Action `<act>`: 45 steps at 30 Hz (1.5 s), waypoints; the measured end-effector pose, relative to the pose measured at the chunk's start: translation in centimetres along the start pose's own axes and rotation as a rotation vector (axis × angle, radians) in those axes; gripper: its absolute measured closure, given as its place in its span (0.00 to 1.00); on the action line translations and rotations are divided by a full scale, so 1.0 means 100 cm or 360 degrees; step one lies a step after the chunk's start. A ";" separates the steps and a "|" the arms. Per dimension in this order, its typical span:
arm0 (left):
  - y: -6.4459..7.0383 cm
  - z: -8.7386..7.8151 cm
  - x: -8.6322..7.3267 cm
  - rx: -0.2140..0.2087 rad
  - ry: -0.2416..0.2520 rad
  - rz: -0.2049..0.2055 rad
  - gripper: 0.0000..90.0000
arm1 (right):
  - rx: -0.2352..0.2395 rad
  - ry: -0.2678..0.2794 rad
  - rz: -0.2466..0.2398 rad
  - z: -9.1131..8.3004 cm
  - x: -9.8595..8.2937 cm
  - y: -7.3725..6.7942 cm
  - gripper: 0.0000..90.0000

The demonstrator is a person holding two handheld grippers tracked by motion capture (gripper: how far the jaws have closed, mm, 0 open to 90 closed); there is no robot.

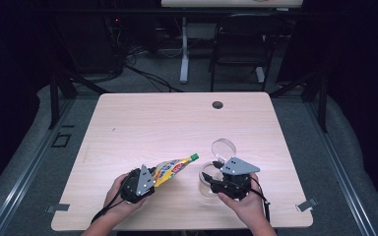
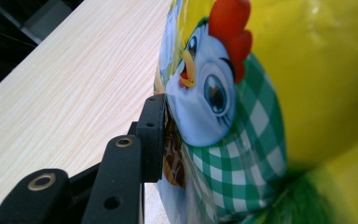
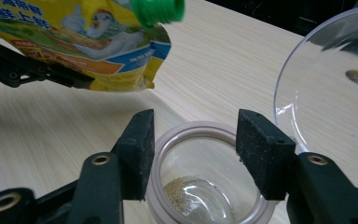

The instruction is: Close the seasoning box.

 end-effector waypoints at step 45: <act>0.010 0.010 0.004 0.0125 -0.0153 0.0273 0.75 | -0.0037 0.0092 -0.0283 0.001 0.005 -0.020 0.77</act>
Point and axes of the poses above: each handheld gripper's, and its own axes: z roughly forward along the jaws, x roughly out of its top, y roughly to its right, the point moved 9 cm from there along z, roughly forward along the jaws, and after that the axes turned 6 degrees about -x, right-handed, at the moved point
